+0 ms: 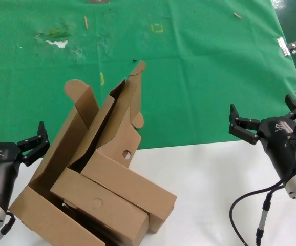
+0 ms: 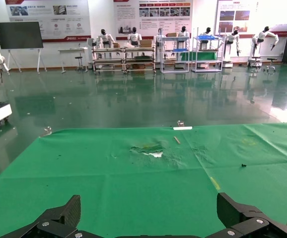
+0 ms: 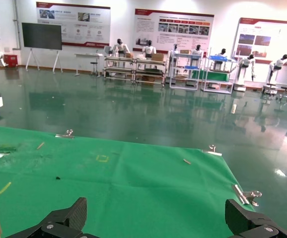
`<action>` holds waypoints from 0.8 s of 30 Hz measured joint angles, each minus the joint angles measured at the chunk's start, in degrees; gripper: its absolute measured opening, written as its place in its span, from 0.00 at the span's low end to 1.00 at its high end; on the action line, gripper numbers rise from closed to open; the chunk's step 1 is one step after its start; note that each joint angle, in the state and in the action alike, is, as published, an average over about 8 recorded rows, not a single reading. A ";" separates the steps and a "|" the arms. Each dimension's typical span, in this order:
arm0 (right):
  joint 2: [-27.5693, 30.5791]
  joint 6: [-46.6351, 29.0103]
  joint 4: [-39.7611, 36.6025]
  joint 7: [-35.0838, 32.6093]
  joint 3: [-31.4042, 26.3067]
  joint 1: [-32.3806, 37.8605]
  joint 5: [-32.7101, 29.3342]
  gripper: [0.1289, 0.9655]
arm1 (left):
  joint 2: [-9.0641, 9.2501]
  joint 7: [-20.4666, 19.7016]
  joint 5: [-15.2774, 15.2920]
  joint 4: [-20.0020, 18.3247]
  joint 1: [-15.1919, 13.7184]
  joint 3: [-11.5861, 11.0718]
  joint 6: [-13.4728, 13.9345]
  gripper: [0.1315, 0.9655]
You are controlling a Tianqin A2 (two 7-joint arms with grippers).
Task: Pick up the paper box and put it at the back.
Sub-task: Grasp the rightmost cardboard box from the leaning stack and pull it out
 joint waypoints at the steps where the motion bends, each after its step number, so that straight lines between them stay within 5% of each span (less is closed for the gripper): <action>1: 0.00 0.00 0.00 0.00 0.00 0.00 0.00 1.00 | 0.00 0.00 0.00 0.00 0.00 0.00 0.00 1.00; 24: 0.00 0.00 0.00 0.00 0.00 0.00 0.00 1.00 | 0.00 0.00 0.00 0.00 0.00 0.00 0.00 1.00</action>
